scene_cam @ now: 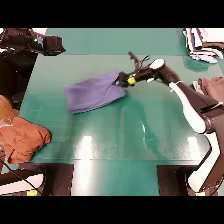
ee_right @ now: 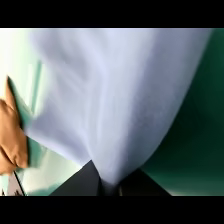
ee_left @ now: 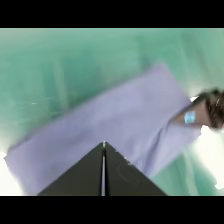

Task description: Fold the shirts.

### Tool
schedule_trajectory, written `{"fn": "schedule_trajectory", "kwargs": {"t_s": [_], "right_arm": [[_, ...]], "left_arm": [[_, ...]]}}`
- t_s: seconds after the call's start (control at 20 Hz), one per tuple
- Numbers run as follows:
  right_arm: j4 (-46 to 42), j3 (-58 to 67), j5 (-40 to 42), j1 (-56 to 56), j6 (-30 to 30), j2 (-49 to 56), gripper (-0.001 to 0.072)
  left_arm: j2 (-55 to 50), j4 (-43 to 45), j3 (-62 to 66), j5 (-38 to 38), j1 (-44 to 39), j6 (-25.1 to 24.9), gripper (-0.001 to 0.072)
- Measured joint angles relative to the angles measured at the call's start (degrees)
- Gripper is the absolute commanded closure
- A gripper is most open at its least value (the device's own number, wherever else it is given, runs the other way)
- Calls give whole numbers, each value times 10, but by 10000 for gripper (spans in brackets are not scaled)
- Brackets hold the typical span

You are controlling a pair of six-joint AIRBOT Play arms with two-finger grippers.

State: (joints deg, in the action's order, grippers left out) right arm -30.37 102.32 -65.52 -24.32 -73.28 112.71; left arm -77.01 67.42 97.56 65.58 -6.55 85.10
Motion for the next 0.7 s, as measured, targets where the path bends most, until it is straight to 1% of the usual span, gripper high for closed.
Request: {"fn": "schedule_trajectory", "kwargs": {"t_s": [0.15,0.5,0.7], "right_arm": [[-22,14,-7,77,-11,-43,695],[-167,21,-24,313,-47,-173,695],[-209,21,-31,442,-60,-207,696]], "left_arm": [[0,-26,0,3,-2,0,680],[0,-50,0,4,-2,0,680],[0,-52,0,4,-2,1,680]]}}
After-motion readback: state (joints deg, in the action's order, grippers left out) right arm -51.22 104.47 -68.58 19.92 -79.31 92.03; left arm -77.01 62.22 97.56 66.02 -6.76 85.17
